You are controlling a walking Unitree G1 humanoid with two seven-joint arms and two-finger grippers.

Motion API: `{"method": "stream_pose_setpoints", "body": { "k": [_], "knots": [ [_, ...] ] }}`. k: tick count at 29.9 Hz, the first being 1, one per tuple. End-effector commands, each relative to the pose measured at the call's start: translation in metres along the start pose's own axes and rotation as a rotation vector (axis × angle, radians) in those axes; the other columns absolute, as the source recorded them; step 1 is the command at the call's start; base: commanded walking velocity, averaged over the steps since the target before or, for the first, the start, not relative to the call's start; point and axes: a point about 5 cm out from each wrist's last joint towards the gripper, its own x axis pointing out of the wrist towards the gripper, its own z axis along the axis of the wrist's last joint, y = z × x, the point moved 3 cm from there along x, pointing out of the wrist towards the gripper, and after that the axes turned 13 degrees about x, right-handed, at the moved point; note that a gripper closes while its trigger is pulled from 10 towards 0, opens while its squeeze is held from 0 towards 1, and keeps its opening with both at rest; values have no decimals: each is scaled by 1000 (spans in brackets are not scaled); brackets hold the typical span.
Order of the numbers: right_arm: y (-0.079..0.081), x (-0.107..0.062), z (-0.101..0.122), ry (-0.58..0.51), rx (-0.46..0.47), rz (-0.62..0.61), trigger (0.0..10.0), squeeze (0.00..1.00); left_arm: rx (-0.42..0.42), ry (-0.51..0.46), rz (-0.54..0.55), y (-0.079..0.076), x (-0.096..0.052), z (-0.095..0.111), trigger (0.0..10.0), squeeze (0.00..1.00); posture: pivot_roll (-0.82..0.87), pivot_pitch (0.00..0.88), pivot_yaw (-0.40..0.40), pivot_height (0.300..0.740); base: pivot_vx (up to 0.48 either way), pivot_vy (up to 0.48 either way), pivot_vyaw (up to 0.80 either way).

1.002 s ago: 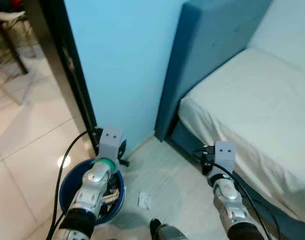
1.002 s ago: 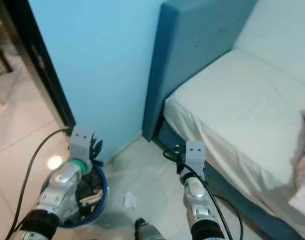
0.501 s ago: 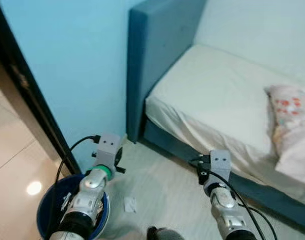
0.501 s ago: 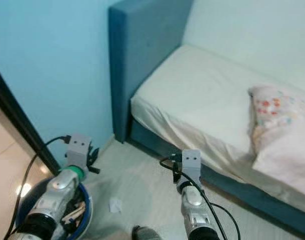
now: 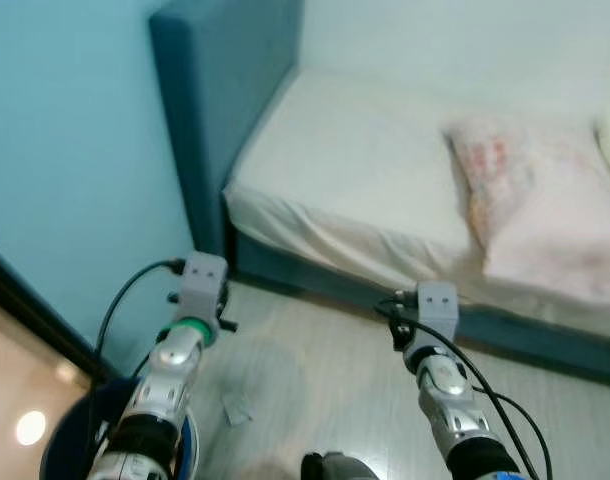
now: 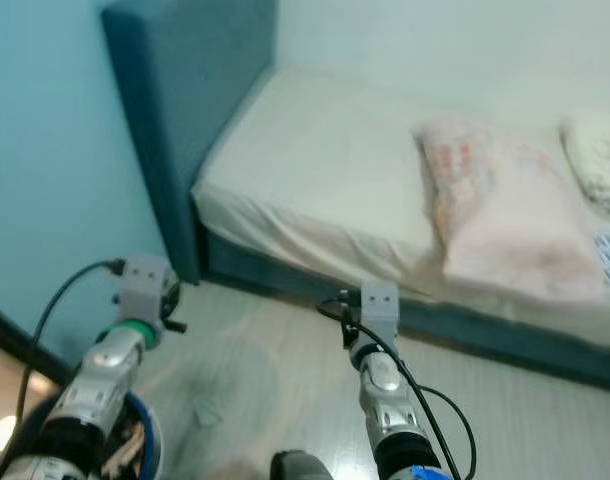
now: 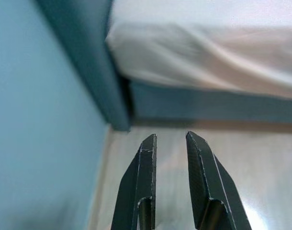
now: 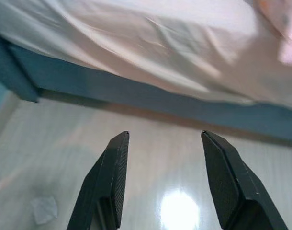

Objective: Clean up the room

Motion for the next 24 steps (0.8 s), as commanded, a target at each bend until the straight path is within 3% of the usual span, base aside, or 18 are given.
{"method": "stream_pose_setpoints", "body": {
  "k": [1,4,7,15,24],
  "knots": [
    [3,-2,-13,39,-27,8,10000,0,-22,35,32,3,-6,-12,10000,0,131,147,-27,740,0,0,-800],
    [7,-3,-16,48,-59,23,10000,0,-31,51,47,6,-8,-16,10000,0,132,153,-6,740,0,0,-800],
    [9,-5,-15,31,-3,33,10000,0,-65,59,58,7,-16,-21,10000,0,134,152,-6,740,0,0,-800],
    [15,-6,-5,-1,-2,88,10000,0,-65,57,11,-6,-26,-28,10000,0,110,132,-15,740,0,0,0],
    [15,0,6,-33,0,84,10000,0,-108,5,-38,-19,-17,-11,10000,0,71,116,-7,740,0,0,0]
  ]
}}
